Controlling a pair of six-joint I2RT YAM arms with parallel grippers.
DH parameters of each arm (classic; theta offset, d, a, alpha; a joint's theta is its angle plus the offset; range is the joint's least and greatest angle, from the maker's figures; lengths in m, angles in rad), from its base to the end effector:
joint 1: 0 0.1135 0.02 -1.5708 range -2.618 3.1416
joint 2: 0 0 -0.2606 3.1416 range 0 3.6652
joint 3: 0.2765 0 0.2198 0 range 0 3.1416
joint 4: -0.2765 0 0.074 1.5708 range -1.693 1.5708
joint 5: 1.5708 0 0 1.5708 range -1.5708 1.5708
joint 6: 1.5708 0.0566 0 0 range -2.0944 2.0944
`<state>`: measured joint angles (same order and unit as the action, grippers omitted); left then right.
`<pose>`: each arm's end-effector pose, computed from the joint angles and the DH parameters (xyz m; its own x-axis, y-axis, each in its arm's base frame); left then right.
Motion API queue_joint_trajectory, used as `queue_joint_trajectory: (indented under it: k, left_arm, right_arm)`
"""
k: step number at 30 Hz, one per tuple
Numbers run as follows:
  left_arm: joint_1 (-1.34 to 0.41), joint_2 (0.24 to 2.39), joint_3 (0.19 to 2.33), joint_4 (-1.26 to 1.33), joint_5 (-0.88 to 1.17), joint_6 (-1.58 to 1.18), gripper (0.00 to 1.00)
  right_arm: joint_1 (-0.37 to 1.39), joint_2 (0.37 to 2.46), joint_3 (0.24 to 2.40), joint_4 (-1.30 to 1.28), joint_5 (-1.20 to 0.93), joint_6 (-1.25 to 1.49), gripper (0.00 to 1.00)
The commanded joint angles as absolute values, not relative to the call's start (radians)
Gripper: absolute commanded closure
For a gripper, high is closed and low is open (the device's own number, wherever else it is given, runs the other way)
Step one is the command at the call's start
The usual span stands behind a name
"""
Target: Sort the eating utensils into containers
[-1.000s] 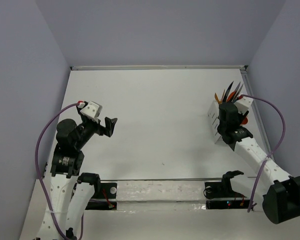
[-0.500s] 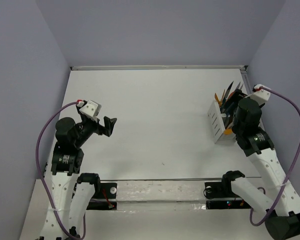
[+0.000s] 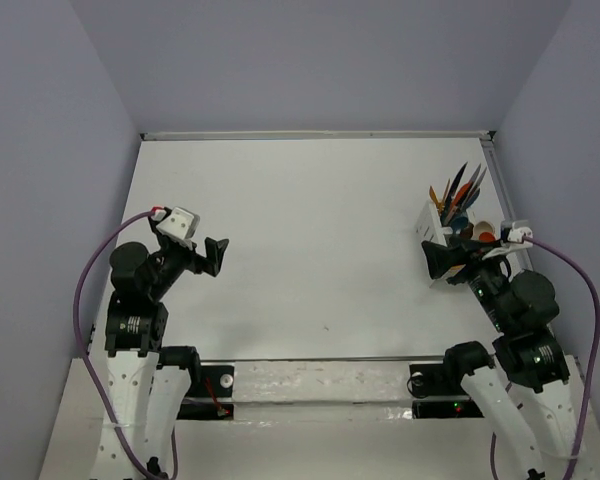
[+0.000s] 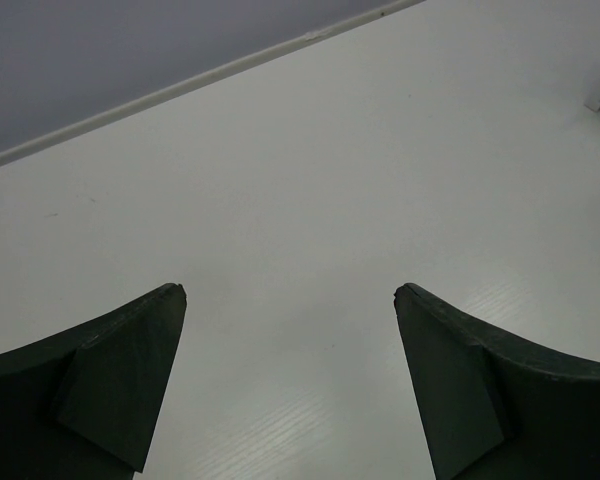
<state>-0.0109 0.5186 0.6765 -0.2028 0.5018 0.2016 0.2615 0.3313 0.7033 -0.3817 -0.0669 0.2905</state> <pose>0.1162 -0.0285 0.3296 0.0542 0.1750 -0.9831 0.4891 0.8537 0.1789 0.0755 0.0241 0.3298 -0.1014 0.2687 -0.9579 -0.3063 0.9076 0.2870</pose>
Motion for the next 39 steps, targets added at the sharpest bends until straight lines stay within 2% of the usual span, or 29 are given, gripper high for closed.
queue_joint_trajectory:
  k: [1,5,10,15,39]
  left_arm:
    - [0.026,0.485,0.663,-0.132,0.496,0.213,0.01]
    - [0.058,0.479,0.658,-0.127,0.472,0.209,0.01]
    - [0.097,0.474,0.657,-0.127,0.469,0.207,0.01]
    - [0.109,0.477,0.657,-0.127,0.474,0.209,0.01]
    - [0.135,0.476,0.657,-0.129,0.48,0.212,0.01]
  right_arm:
    - [0.256,0.198,0.643,-0.403,-0.08,0.343,0.22]
    - [0.256,0.056,0.534,-0.411,0.073,0.507,0.2]
    - [0.256,-0.066,0.448,-0.402,0.145,0.555,0.18]
    - [0.256,-0.06,0.451,-0.419,0.19,0.563,0.14]
    - [0.256,-0.074,0.448,-0.423,0.193,0.554,0.14]
